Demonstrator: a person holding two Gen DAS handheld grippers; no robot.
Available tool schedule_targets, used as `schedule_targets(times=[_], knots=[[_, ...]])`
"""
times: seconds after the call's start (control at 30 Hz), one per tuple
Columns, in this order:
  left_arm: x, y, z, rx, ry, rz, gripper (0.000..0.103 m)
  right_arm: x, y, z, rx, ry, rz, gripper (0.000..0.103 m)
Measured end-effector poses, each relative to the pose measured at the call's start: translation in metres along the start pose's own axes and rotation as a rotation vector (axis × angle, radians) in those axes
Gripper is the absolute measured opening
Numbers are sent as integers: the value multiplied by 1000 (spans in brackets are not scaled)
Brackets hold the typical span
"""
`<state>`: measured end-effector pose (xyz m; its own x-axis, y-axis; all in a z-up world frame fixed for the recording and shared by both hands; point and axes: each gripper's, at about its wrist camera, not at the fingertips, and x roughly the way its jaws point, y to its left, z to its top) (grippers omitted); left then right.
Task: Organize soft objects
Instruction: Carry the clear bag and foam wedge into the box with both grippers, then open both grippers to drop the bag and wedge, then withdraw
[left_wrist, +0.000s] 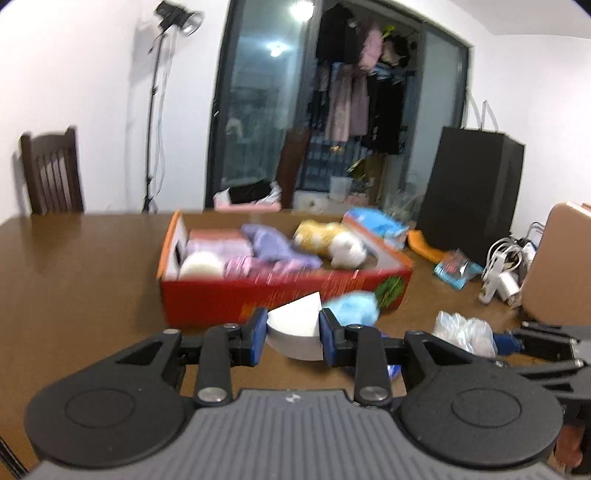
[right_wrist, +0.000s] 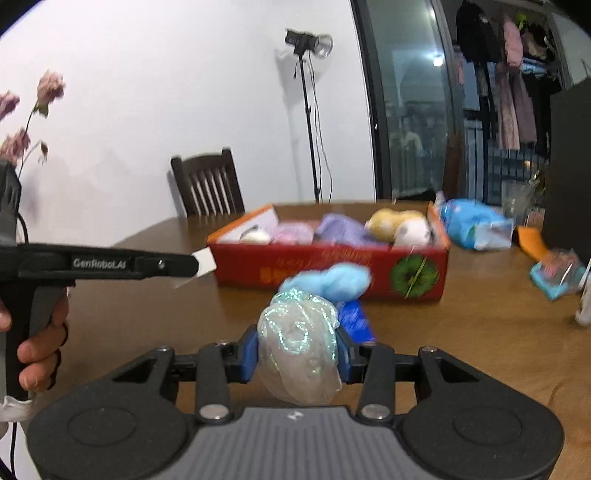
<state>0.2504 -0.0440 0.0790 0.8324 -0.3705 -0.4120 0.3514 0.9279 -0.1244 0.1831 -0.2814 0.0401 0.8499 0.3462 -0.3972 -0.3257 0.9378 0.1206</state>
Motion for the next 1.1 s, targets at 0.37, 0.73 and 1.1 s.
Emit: schedule_targets(times=[0.37,0.73,1.1], knots=[[167,19,84,-24,142,-51,32,144,-80,119,81,72,43,43],[232,40,75,78,160,-18,72,280,-110,131,248,203,52,65],[193,47,93,37,129,29,72,229,-110,148,224,106,36,69]])
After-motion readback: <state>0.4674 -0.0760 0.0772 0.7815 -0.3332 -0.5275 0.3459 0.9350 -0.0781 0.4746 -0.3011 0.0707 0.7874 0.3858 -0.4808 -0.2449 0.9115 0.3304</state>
